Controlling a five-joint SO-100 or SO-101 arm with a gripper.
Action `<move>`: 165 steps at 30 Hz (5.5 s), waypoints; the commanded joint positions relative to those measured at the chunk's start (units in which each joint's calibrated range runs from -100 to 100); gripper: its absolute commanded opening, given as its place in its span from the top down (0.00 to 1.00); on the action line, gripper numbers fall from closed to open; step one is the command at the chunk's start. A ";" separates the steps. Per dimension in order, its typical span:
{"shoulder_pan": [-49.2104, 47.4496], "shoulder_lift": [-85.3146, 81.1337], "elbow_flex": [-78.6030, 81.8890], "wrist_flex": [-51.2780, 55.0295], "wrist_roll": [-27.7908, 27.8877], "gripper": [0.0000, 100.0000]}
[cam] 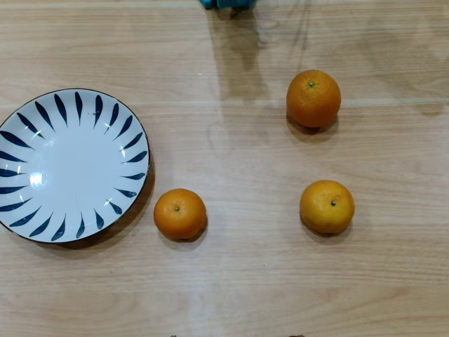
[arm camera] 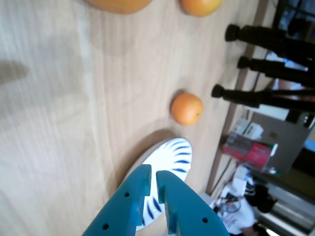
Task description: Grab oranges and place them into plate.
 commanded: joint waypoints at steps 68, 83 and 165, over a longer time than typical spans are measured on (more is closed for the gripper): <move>-28.00 67.34 -43.51 -2.54 -64.04 0.50; -27.27 66.92 -20.97 -25.05 -64.04 0.50; 20.47 35.81 3.57 -50.49 -33.04 0.73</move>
